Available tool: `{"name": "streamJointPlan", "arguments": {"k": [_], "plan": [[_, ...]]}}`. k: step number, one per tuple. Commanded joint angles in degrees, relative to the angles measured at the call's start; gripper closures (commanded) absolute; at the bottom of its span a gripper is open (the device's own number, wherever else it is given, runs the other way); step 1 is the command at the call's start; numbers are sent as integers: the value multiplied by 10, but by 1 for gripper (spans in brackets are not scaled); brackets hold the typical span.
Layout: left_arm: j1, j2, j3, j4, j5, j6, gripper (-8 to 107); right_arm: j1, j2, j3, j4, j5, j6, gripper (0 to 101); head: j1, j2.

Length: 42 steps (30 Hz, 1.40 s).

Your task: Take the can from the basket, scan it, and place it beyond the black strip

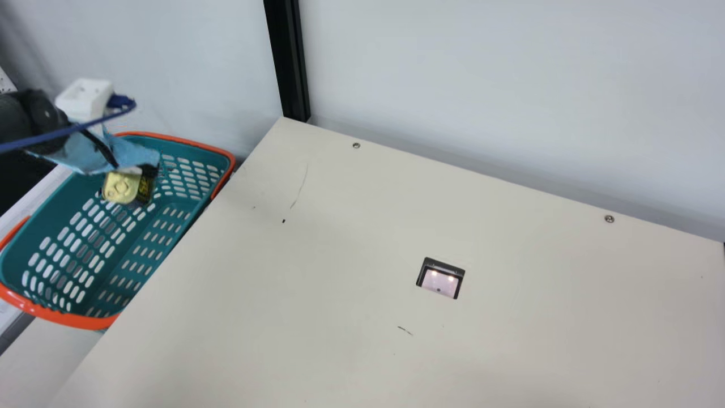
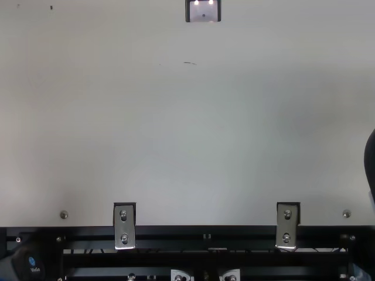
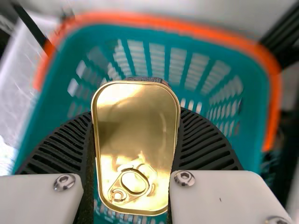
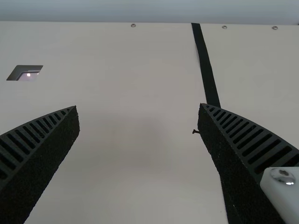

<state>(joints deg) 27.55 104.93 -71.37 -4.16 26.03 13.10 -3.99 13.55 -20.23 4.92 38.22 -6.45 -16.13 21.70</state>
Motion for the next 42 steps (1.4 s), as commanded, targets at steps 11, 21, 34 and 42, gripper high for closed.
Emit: {"name": "streamJointPlan", "arguments": {"k": [11,21,34,42], "plan": [[-61,-166,-14,-25,78,-116,89,0,0,0,0,0,0,0,-17,4],[-111,-241,-33,-129,235,-136,89,0,0,0,0,0,0,0,-17,4],[-123,-267,-36,-151,276,-131,89,0,0,0,0,0,0,0,-17,4],[-123,-267,-36,-150,276,-131,89,0,0,0,0,0,0,0,-17,4]]}}
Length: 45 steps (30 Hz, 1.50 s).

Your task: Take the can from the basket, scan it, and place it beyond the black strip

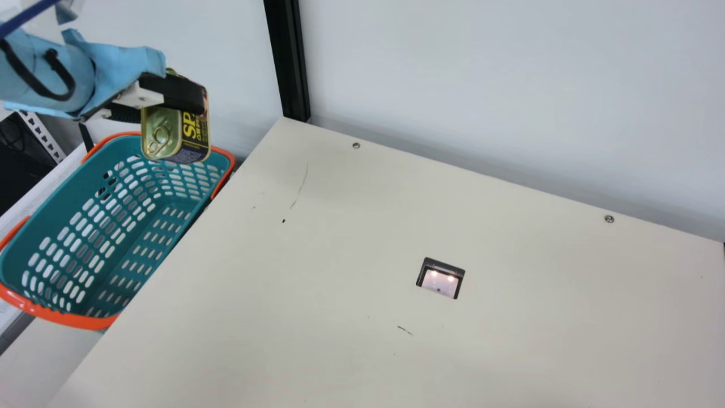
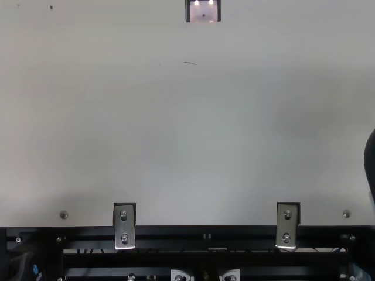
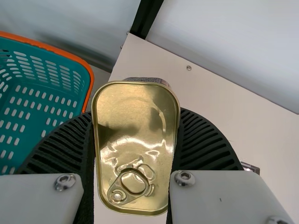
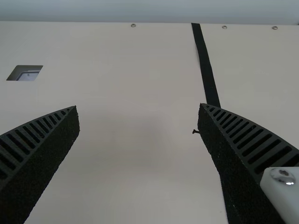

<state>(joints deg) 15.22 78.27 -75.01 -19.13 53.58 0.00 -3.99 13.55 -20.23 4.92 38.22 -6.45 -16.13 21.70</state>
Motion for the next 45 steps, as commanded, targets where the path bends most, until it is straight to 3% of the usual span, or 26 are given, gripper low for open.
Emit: {"name": "streamJointPlan", "arguments": {"k": [1,10,19,30,37,45], "plan": [[0,0,0,0,0,0,89,0,0,0,0,0,0,0,-17,4],[-1,1,-1,1,3,-1,89,0,0,0,0,0,0,0,-17,4],[-16,22,-13,-58,163,-59,89,0,0,0,0,0,0,0,-17,4],[-128,44,125,-152,163,-119,89,0,0,0,0,0,0,0,-17,4],[-140,42,153,-184,163,-141,89,0,0,0,0,0,0,0,-17,4],[-109,36,158,-226,163,-151,89,0,0,0,0,0,0,0,-17,4]]}}
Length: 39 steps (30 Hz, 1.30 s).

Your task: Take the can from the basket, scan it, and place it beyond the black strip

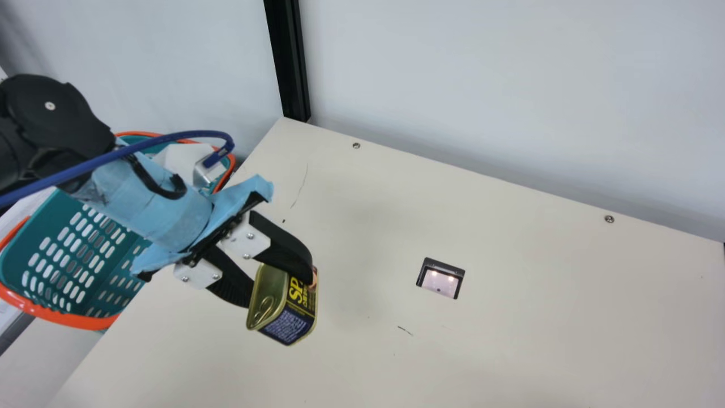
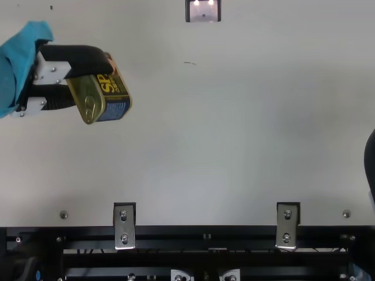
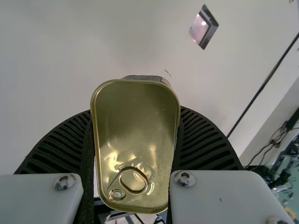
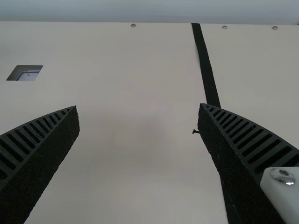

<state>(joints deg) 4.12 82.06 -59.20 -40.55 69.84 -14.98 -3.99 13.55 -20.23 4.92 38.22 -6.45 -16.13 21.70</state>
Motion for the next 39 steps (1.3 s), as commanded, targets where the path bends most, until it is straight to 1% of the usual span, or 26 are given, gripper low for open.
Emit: {"name": "streamJointPlan", "arguments": {"k": [1,6,12,15,17,18,20,39], "plan": [[5,-3,0,-20,1,-2,89,0,0,0,0,0,0,0,-17,4],[1,-22,-5,-67,1,-20,89,0,0,0,0,0,0,0,-17,4],[-32,-63,-21,-86,1,-79,89,0,0,0,0,0,0,0,-17,4],[-41,-79,-27,-70,1,-106,89,0,0,0,0,0,0,0,-17,4],[-36,-85,-23,-59,1,-112,89,0,0,0,0,0,0,0,-17,4],[-40,-83,-25,-68,1,-106,89,0,0,0,0,0,0,0,-17,4],[-36,-85,-23,-56,4,-112,89,0,0,0,0,0,0,0,-17,4],[-36,-85,-23,-57,3,-112,89,0,0,0,1,0,0,0,-14,-4]]}}
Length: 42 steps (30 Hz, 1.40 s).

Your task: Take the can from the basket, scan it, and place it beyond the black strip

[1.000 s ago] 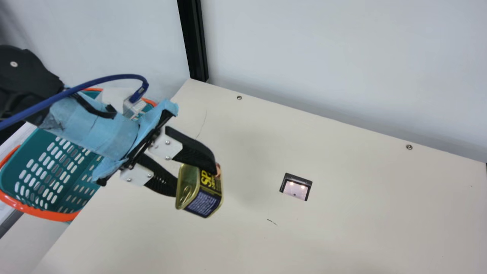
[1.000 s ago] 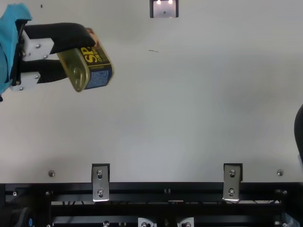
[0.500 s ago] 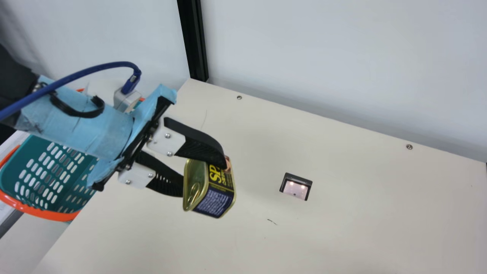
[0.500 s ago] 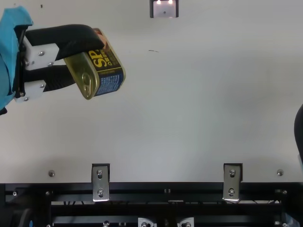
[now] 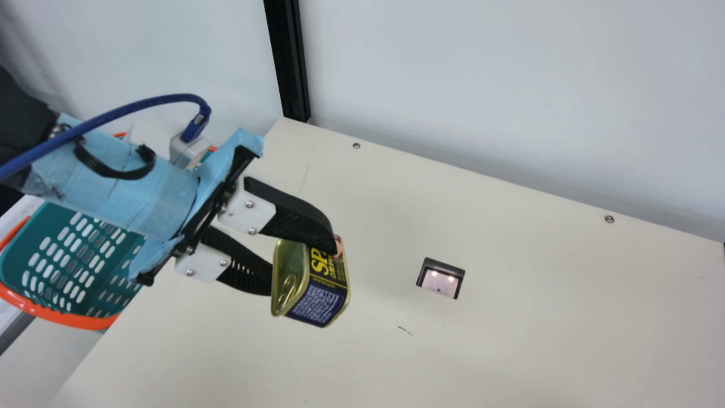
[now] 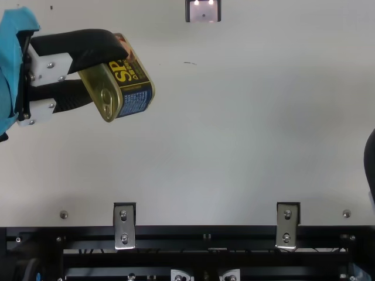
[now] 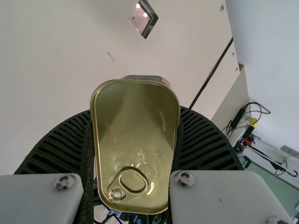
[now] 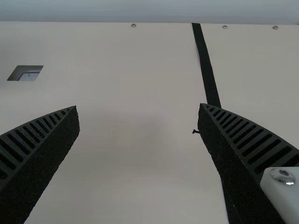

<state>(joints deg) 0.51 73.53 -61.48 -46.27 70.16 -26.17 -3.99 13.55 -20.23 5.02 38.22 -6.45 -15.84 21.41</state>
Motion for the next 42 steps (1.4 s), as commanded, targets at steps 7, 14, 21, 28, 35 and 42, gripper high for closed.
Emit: {"name": "streamJointPlan", "arguments": {"k": [7,14,21,28,35,42], "plan": [[0,0,0,0,0,0,89,0,0,0,0,0,0,0,-1,-72],[0,0,0,0,0,0,89,0,0,0,0,0,0,0,19,-164],[0,0,0,0,0,0,89,0,0,0,0,0,0,0,72,-212],[0,0,0,0,0,0,89,0,0,0,0,0,0,0,97,-221],[-13,10,-13,22,-3,12,89,0,0,0,0,0,0,0,97,-221],[-89,56,-89,121,-3,18,89,0,0,0,0,0,0,0,97,-221]]}}
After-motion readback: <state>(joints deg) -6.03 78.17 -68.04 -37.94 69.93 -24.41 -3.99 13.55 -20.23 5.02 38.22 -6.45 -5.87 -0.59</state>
